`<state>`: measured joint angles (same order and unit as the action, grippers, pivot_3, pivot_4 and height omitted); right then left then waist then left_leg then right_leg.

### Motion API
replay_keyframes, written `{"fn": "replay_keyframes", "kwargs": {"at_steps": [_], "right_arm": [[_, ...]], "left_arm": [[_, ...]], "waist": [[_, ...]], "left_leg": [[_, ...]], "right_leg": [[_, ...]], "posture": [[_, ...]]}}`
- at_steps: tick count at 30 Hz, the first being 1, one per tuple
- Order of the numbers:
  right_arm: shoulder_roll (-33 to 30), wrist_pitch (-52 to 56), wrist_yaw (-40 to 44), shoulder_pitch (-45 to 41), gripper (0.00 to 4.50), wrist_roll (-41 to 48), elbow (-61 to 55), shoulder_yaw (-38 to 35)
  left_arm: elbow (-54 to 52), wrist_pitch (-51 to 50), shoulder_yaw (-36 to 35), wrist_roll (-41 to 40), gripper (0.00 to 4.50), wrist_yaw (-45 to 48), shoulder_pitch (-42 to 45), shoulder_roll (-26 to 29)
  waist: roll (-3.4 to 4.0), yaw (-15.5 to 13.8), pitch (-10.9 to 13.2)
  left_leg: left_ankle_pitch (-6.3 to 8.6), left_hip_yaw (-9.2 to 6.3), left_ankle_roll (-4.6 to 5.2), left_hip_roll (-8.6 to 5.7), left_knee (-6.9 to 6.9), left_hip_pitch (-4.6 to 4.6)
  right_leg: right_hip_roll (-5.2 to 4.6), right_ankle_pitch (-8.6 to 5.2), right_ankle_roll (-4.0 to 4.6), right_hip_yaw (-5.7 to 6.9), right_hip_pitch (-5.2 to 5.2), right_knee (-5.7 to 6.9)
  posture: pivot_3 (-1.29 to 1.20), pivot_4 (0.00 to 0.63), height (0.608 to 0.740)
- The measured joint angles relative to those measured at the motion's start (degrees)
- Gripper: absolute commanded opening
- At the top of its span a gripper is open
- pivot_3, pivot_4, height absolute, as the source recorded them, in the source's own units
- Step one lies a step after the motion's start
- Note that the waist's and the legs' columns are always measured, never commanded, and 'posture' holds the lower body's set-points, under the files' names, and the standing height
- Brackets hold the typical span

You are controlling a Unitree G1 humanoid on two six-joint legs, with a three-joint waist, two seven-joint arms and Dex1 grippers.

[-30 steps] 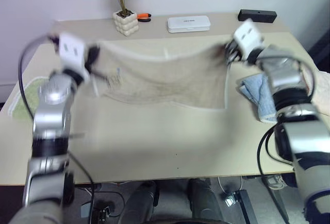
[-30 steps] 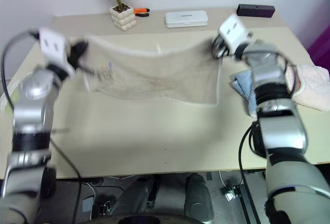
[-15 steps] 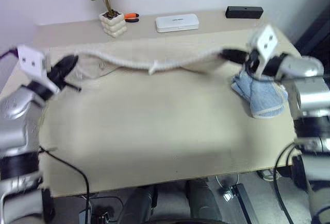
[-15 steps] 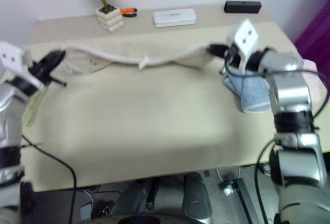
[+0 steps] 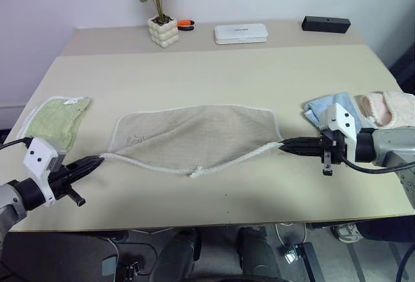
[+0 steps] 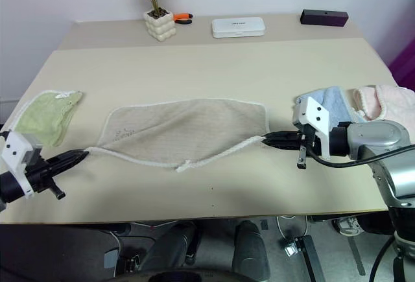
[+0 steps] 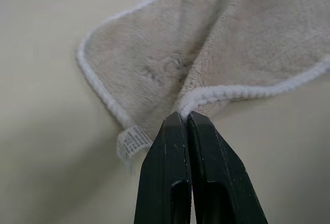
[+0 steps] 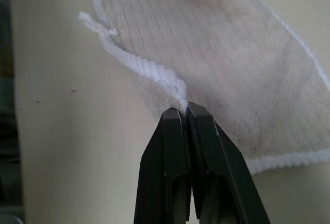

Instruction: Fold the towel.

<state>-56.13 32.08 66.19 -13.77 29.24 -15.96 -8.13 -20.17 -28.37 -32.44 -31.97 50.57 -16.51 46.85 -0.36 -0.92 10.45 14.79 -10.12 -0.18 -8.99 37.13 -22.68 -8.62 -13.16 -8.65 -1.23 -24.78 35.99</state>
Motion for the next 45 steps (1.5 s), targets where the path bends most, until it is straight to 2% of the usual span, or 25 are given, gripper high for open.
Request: {"fn": "replay_keyframes", "kwargs": {"at_steps": [6, 10, 17, 23, 25, 27, 29, 31, 35, 40, 42, 45], "right_arm": [[3.6, -5.5, -6.4, -8.9, 0.02, -6.3, 9.3, 1.4], [6.6, -11.7, -7.3, -16.5, 0.02, -12.0, 21.0, 6.0], [8.6, -18.0, -7.6, -21.3, 0.02, -15.9, 30.6, 7.9], [12.1, -27.8, -17.2, -38.7, 0.02, -20.9, 41.5, 7.4], [12.4, -29.8, -18.7, -42.7, 0.02, -21.0, 42.7, 7.1], [12.4, -30.5, -19.0, -44.8, 0.02, -20.4, 42.4, 6.8], [12.4, -29.9, -18.4, -44.8, 0.02, -19.3, 41.2, 6.5], [12.1, -27.6, -16.7, -42.6, 0.02, -17.5, 37.9, 5.7], [8.8, -19.3, -10.1, -30.4, 0.02, -11.3, 26.0, 4.7], [3.0, -9.8, -3.2, -15.9, 0.02, -5.2, 14.9, 3.8], [-0.3, -7.0, -0.3, -11.2, 0.02, -2.7, 11.2, 1.9], [-2.3, -4.2, 2.7, -7.2, 0.02, 0.1, 7.2, 0.1]], "left_arm": [[9.0, 5.2, 3.1, 4.2, 0.0, -3.7, 13.8, -0.2], [20.0, 8.8, 9.4, 7.6, 0.0, -4.2, 24.6, -0.9], [26.7, 13.8, 13.7, 10.3, 0.0, -3.4, 29.4, -1.6], [38.5, 23.8, 13.5, 15.3, 0.0, -16.8, 52.1, -3.7], [40.8, 26.0, 12.7, 15.5, 0.0, -19.8, 57.8, -3.5], [41.5, 27.2, 11.5, 14.9, 0.0, -20.7, 60.0, -2.7], [41.5, 27.2, 10.8, 13.5, 0.0, -20.2, 59.6, -2.2], [39.3, 25.9, 9.8, 11.4, 0.0, -17.6, 55.3, -1.0], [31.2, 19.5, 5.6, 5.8, 0.0, -9.5, 38.4, 0.9], [20.4, 9.7, 0.7, 0.9, 0.0, 0.0, 17.1, 4.5], [16.7, 7.0, -0.8, -0.3, 0.0, 2.7, 11.0, 5.4], [14.8, 4.2, -1.9, -1.0, 0.0, 4.4, 7.6, 5.6]], "waist": [[0.0, 0.2, 0.0], [0.0, 0.3, 0.0], [0.0, 0.7, 0.0], [-0.1, 0.7, 0.1], [-0.11, 0.8, 0.1], [-0.11, 1.4, 0.1], [-0.11, 1.9, 0.1], [-0.11, 2.4, 0.1], [-0.08, 3.6, 0.1], [-0.01, 3.1, 0.1], [0.0, 2.4, 0.1], [-0.02, 1.3, 0.1]], "left_leg": [[0.0, 0.06, -0.01, 0.05, -0.06, 0.22], [-0.03, 0.17, -0.14, 0.05, -0.07, 0.26], [-0.03, 0.38, -0.25, 0.11, -0.06, 0.22], [-0.12, 0.38, -0.41, 0.23, -0.03, 0.2], [-0.08, 0.44, -0.35, 0.23, -0.06, 0.18], [0.14, 0.5, -0.25, 0.23, -0.06, 0.17], [0.26, 0.55, -0.16, 0.23, -0.04, 0.16], [0.34, 0.64, -0.11, 0.23, -0.05, 0.15], [0.4, 0.64, -0.1, 0.29, -0.07, 0.08], [0.56, 0.88, 0.15, 0.35, 0.0, 0.14], [0.58, 0.89, 0.17, 0.39, -0.01, 0.29], [0.57, 0.9, 0.15, 0.49, 0.07, 0.37]], "right_leg": [[0.03, 0.01, -0.01, -0.01, 0.13, 0.0], [0.02, 0.02, -0.02, -0.01, 0.1, 0.0], [0.0, 0.02, -0.02, -0.01, -0.06, -0.01], [0.09, 0.15, 0.05, 0.06, -0.11, 0.07], [0.07, 0.15, 0.04, 0.08, -0.15, -0.01], [0.05, 0.13, 0.01, 0.12, -0.17, 0.04], [0.03, 0.13, 0.01, 0.16, -0.18, 0.02], [0.02, 0.14, 0.01, 0.16, -0.31, 0.02], [0.06, 0.13, 0.02, 0.15, -0.49, 0.07], [0.07, 0.13, 0.04, 0.05, -0.55, 0.08], [0.08, 0.14, 0.06, 0.06, -0.4, 0.08], [0.14, 0.15, 0.09, 0.13, -0.24, 0.07]], "posture": [[0.0, 0.15, 0.74], [0.0, 0.15, 0.74], [0.0, 0.15, 0.74], [0.0, 0.15, 0.74], [0.0, 0.15, 0.74], [0.0, 0.15, 0.74], [0.0, 0.15, 0.74], [0.0, 0.15, 0.74], [0.0, 0.15, 0.74], [0.0, 0.15, 0.74], [0.0, 0.15, 0.74], [0.0, 0.15, 0.74]]}}
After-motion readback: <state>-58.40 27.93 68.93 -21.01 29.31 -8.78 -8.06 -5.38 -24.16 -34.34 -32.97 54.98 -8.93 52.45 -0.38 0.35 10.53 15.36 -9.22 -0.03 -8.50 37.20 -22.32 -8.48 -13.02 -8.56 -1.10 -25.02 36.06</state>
